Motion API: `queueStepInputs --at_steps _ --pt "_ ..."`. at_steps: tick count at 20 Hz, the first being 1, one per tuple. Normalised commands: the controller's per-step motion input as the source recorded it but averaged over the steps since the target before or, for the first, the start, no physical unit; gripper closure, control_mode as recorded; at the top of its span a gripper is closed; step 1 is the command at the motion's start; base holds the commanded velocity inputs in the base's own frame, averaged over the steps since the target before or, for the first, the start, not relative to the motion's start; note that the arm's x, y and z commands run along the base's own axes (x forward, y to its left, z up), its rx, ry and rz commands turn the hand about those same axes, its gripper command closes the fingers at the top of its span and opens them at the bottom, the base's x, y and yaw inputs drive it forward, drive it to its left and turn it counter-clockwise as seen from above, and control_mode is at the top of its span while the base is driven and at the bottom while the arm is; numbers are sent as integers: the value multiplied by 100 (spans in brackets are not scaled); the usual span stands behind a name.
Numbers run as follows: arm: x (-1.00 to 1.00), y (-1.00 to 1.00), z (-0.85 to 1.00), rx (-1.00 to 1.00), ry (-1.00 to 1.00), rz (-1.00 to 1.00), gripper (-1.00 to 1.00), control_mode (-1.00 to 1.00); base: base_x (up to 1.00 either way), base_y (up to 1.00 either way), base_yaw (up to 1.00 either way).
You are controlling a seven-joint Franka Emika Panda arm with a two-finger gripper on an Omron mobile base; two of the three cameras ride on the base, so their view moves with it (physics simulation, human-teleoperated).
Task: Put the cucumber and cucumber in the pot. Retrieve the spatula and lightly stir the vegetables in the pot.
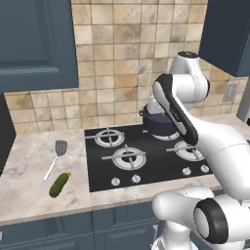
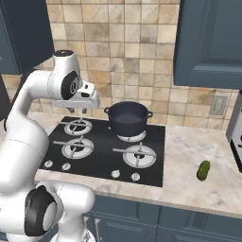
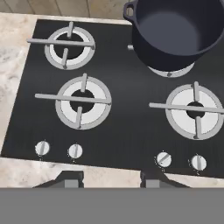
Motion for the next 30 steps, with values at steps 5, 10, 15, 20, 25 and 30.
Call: queueStepInputs --at_steps 5,10,15,20,25,30 --pt "-23 9 -3 -10 -2 0 -100 -100 0 0 0" --pt "-49 47 -22 -12 0 0 -100 -100 0 0 0" --pt "-52 51 -27 -7 -1 0 -100 -100 0 0 0" --pt "-42 48 -16 0 -6 -1 -100 -100 0 0 0" --pt "-31 67 -20 0 -8 -6 -100 -100 0 0 0" --pt "-9 66 -27 0 -8 -7 -100 -100 0 0 0"
